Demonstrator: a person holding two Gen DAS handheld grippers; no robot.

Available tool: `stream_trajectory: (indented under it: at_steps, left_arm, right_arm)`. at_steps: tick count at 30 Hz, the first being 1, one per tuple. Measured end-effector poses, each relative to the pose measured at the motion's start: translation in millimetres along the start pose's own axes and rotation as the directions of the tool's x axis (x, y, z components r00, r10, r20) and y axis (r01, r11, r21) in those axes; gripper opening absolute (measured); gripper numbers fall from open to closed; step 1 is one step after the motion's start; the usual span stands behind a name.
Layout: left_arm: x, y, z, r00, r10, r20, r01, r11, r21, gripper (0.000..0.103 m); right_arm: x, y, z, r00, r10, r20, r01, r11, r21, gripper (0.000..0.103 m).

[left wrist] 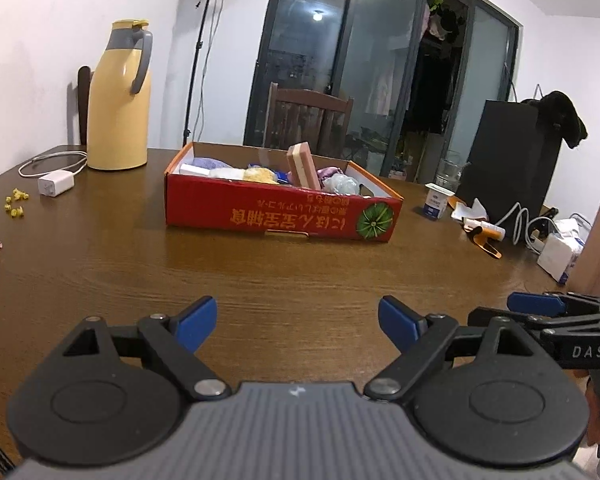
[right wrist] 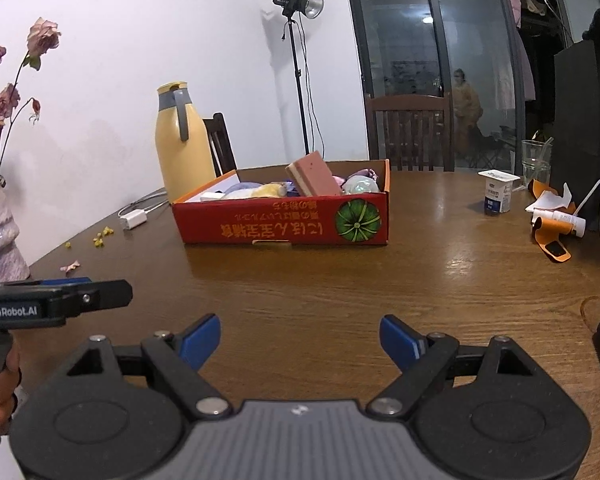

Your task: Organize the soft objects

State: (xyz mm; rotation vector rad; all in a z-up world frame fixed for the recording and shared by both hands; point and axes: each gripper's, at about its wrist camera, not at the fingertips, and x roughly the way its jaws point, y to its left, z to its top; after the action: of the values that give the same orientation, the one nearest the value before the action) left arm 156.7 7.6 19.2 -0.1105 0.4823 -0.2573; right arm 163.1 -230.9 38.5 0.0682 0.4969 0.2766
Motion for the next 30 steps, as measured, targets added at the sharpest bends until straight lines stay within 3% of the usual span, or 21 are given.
stream_trajectory:
  at_steps: [7,14,18,21,24,30]
  left_arm:
    - [-8,1,-4,0.998,0.022,0.054,-0.021,1.000,-0.008,0.089]
    - [-22,1,-5,0.986,0.118,0.119,-0.121,0.993,0.017,0.089]
    - [-36,-6,-10,0.974,0.155,0.165,-0.164,0.985,0.042,0.094]
    - [-58,-14,-17,0.956,0.169,0.239,-0.194,0.978,0.083,0.103]
    - [-80,-22,-22,0.941,0.175,0.290,-0.213,0.971,0.108,0.103]
    - [-110,-23,-33,0.941,0.148,0.304,-0.191,0.974,0.119,0.103]
  right_arm:
    - [-5,2,2,1.000,-0.026,0.013,0.026,1.000,0.001,0.087]
    - [-11,6,3,0.999,-0.018,0.042,0.018,1.000,0.017,0.087]
    - [-22,15,-2,0.994,0.009,0.107,-0.011,1.000,0.017,0.087]
    - [-35,20,-12,0.988,0.014,0.151,-0.015,1.000,0.005,0.087]
    - [-48,25,-21,0.986,0.002,0.164,-0.002,1.000,0.000,0.087]
    - [-77,28,-31,0.979,-0.034,0.200,0.036,0.999,-0.002,0.088]
